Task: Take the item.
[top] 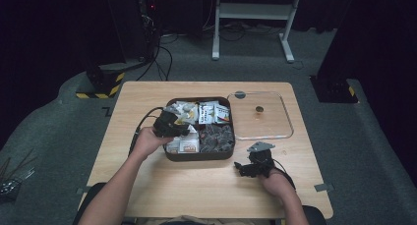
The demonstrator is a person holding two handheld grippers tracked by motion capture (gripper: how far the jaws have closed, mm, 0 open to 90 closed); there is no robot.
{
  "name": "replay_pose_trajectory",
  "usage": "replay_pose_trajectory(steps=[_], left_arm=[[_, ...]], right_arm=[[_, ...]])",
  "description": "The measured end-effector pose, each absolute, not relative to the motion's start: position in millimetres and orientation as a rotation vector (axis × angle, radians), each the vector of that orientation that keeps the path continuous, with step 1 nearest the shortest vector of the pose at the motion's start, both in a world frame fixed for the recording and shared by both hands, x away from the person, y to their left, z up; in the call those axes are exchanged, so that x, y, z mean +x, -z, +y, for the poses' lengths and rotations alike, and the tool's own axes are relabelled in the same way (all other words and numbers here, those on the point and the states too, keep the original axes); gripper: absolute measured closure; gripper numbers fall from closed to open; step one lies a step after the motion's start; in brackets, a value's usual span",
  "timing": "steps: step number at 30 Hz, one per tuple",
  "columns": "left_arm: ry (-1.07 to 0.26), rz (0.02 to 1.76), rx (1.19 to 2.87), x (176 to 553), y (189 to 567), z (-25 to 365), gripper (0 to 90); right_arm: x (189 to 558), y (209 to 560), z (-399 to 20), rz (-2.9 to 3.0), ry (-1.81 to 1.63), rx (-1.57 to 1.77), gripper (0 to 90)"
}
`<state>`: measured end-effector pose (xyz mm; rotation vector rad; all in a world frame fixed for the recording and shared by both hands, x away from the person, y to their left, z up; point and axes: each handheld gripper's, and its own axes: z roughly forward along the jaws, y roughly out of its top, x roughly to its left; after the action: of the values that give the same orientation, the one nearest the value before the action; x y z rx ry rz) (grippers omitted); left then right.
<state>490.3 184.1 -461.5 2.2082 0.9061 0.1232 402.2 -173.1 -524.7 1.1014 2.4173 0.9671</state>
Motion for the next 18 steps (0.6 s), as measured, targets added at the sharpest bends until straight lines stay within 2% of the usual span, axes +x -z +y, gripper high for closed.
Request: replay_pose_trajectory(steps=[18], left_arm=[[-0.142,0.941,2.123,483.1,446.6,204.6,78.2]], right_arm=[[405.2,524.6,-173.1,2.434,-0.972,1.073,7.7]])
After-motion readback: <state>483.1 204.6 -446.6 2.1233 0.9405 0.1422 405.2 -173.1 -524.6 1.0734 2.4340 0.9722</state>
